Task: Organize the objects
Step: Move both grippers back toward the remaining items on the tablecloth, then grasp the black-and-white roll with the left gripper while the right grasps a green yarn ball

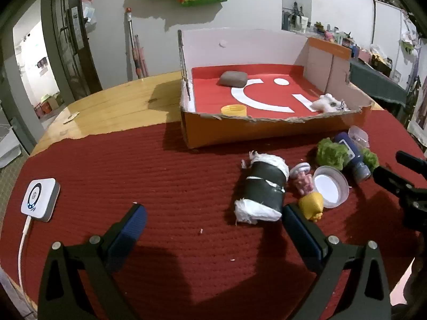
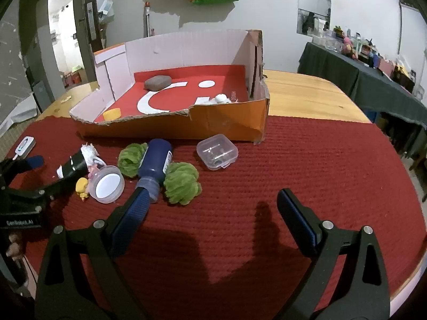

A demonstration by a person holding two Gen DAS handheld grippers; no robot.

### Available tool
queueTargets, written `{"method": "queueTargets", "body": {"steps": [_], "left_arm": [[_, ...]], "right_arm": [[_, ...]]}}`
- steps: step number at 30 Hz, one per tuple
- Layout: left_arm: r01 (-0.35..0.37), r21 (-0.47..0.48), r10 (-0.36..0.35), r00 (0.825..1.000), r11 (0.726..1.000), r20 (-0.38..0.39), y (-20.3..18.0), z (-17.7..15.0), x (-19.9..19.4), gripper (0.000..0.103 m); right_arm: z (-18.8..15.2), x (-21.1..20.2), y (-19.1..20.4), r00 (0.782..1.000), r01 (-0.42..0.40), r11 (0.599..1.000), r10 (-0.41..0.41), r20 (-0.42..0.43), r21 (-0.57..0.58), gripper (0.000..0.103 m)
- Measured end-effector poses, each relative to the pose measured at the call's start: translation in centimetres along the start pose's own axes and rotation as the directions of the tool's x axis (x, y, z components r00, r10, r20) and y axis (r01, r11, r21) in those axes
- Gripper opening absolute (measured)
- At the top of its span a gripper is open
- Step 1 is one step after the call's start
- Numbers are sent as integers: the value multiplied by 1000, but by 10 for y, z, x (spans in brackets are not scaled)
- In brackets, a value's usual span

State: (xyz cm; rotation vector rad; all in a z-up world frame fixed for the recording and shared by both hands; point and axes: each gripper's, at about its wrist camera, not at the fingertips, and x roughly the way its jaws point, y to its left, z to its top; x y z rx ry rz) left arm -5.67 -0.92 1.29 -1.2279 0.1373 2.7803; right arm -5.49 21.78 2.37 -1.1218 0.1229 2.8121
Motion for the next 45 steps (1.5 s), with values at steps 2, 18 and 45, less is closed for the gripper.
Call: {"method": "queueTargets", "body": {"steps": [2, 18, 45], "left_arm": [[15, 13, -14, 1000, 1000, -9, -1, 2, 2, 100], [86, 91, -83, 996, 992, -30, -14, 12, 10, 80], [188, 118, -187, 982, 975, -16, -24, 14, 11, 35]], "right_arm": [[2, 2, 1, 1000, 2, 1000, -2, -14, -18, 98], [7, 21, 0, 994, -13, 997, 5, -108, -71, 97], [14, 27, 15, 987, -120, 989, 109, -121, -87, 28]]}}
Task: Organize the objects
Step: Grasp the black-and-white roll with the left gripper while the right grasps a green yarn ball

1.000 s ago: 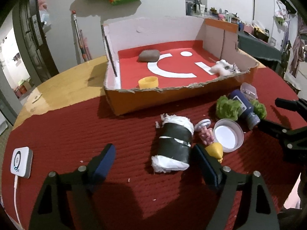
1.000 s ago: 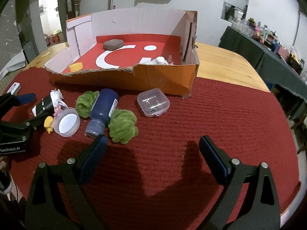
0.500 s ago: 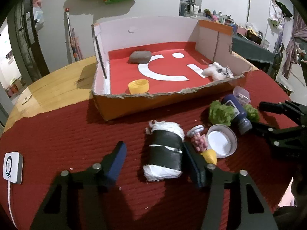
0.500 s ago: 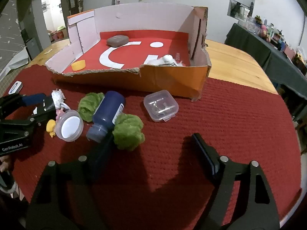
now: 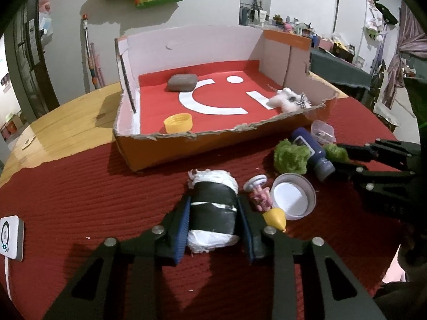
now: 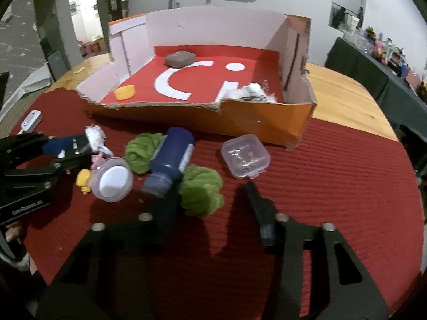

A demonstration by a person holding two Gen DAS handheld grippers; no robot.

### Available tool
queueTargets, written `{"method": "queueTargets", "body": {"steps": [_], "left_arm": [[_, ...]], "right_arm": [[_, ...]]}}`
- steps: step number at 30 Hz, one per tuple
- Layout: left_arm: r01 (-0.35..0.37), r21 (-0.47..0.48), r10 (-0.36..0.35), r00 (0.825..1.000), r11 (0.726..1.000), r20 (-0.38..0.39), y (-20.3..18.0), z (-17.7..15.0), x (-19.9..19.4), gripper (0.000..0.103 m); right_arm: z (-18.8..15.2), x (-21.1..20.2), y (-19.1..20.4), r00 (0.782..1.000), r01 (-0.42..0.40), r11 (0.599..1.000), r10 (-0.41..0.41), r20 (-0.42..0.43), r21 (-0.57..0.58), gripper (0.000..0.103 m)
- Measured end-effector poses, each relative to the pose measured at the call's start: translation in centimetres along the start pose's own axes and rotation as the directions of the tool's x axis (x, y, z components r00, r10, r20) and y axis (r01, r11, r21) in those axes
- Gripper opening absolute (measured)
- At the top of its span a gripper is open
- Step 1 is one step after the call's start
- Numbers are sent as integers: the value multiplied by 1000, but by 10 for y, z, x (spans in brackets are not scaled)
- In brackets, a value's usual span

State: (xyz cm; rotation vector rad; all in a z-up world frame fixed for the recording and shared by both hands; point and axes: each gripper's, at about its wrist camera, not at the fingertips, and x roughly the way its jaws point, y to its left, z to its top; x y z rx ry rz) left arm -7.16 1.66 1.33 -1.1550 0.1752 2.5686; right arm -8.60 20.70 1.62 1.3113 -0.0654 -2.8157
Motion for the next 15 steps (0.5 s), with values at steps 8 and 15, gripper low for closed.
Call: {"method": "queueTargets", "body": {"steps": [8, 15], "left_arm": [[17, -25, -17, 999, 1000, 36, 1, 1, -16, 35], [24, -25, -22, 997, 999, 69, 0, 5, -29, 35]], "right_arm": [[0, -20, 1, 997, -60, 998, 58, 45, 29, 25], [5, -33, 8, 995, -71, 997, 70, 77, 8, 25]]}}
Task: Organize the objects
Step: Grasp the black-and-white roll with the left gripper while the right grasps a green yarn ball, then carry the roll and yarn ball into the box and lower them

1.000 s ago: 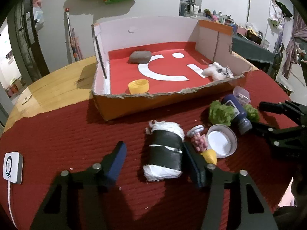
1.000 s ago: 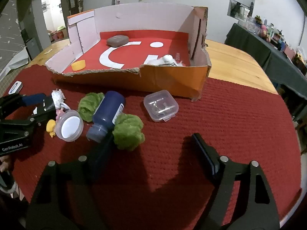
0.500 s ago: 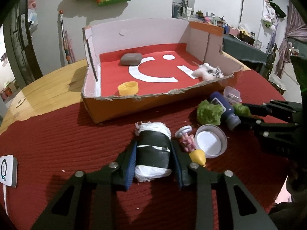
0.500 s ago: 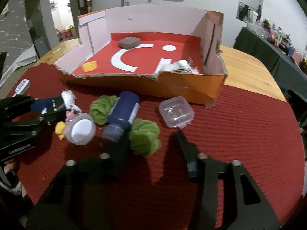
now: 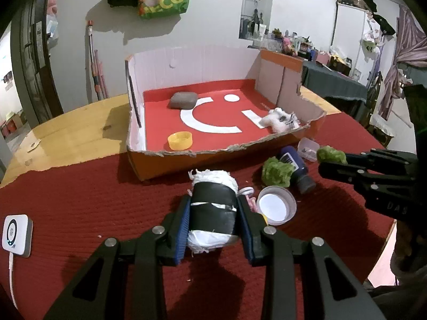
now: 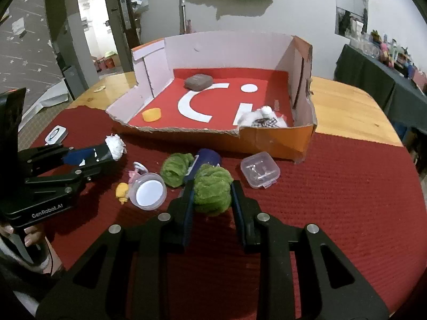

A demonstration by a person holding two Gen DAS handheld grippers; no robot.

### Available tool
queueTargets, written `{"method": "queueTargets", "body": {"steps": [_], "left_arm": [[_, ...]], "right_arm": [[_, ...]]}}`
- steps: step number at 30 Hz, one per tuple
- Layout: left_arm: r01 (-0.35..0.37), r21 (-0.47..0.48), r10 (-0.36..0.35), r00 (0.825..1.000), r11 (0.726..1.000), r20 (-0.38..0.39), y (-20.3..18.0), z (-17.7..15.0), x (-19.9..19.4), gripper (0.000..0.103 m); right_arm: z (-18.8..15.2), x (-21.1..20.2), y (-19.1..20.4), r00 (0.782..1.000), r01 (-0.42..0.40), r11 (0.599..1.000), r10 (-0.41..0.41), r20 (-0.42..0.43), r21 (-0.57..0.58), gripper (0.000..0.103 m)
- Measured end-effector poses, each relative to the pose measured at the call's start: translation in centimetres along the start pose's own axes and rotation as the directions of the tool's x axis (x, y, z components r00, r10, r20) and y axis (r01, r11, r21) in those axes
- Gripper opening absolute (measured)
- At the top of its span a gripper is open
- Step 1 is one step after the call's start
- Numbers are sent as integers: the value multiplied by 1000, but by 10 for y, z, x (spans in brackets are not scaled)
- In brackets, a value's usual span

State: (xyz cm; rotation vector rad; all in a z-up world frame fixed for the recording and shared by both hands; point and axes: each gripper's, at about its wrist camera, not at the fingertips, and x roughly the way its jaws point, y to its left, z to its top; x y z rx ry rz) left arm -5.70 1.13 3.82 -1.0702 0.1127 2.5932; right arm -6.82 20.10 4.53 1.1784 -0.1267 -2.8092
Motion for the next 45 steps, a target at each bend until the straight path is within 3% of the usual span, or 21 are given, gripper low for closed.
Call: {"method": "queueTargets", "body": {"steps": [15, 28, 36, 45], "left_arm": [[27, -18, -27, 1000, 999, 12, 1, 3, -9, 35], [102, -22, -102, 995, 995, 24, -2, 52, -5, 35], [136, -3, -136, 989, 991, -51, -4, 85, 31, 35], [122, 12, -120, 983, 992, -137, 3, 100, 71, 35]], "right_arm": [[3, -3, 0, 1000, -18, 1000, 18, -2, 9, 25], [48, -10, 6, 995, -91, 995, 92, 29, -37, 25], [82, 28, -4, 987, -150, 987, 146, -65, -50, 25], [94, 78, -11, 967, -178, 981, 160, -198, -76, 25]]}}
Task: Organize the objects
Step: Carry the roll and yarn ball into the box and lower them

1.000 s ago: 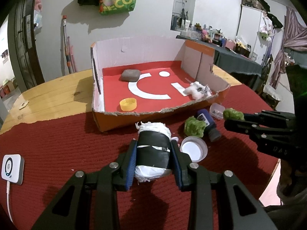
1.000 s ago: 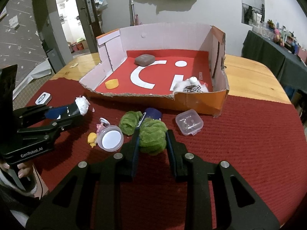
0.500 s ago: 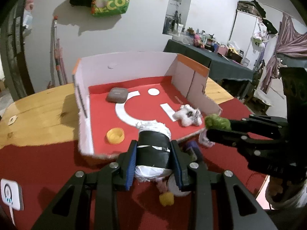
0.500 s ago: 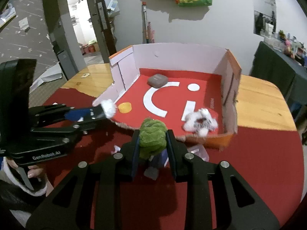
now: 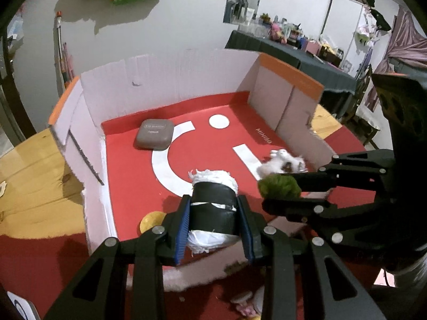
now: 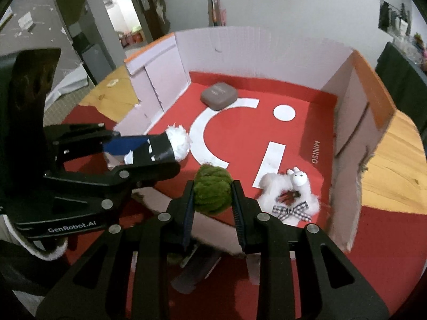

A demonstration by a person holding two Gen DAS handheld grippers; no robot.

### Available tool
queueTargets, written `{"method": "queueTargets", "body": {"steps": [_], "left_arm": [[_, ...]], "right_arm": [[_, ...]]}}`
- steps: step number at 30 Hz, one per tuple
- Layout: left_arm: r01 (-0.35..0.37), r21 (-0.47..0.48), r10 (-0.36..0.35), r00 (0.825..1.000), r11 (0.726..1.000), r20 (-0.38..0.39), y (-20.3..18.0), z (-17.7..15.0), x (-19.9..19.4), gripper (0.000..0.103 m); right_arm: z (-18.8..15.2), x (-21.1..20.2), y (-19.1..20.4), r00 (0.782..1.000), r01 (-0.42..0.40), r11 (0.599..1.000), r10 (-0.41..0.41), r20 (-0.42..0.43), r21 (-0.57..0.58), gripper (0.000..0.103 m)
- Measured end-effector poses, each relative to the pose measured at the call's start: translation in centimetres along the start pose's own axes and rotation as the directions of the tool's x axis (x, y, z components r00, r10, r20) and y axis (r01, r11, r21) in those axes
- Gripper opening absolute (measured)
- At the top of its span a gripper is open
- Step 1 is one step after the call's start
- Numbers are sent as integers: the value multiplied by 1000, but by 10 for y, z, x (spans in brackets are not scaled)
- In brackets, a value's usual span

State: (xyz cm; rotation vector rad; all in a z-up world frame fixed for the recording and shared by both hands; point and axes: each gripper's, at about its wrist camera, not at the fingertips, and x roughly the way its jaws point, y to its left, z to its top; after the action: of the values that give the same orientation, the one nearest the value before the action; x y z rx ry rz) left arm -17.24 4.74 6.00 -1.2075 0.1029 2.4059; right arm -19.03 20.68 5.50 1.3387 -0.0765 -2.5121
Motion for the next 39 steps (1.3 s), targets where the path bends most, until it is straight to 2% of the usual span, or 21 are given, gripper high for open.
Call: {"method": "queueTargets", "body": {"steps": [8, 18, 39], "left_arm": [[11, 9, -11, 999, 1000, -53, 5, 3, 20, 35], [32, 29, -29, 994, 999, -108, 6, 1, 34, 35], [26, 50, -21, 995, 998, -103, 3, -1, 37, 37]], "right_arm": [[3, 24, -10, 997, -18, 1000, 17, -76, -14, 25], [3, 31, -14, 993, -35, 999, 31, -114, -29, 25], [5, 31, -12, 991, -12, 996, 0, -131, -90, 26]]}}
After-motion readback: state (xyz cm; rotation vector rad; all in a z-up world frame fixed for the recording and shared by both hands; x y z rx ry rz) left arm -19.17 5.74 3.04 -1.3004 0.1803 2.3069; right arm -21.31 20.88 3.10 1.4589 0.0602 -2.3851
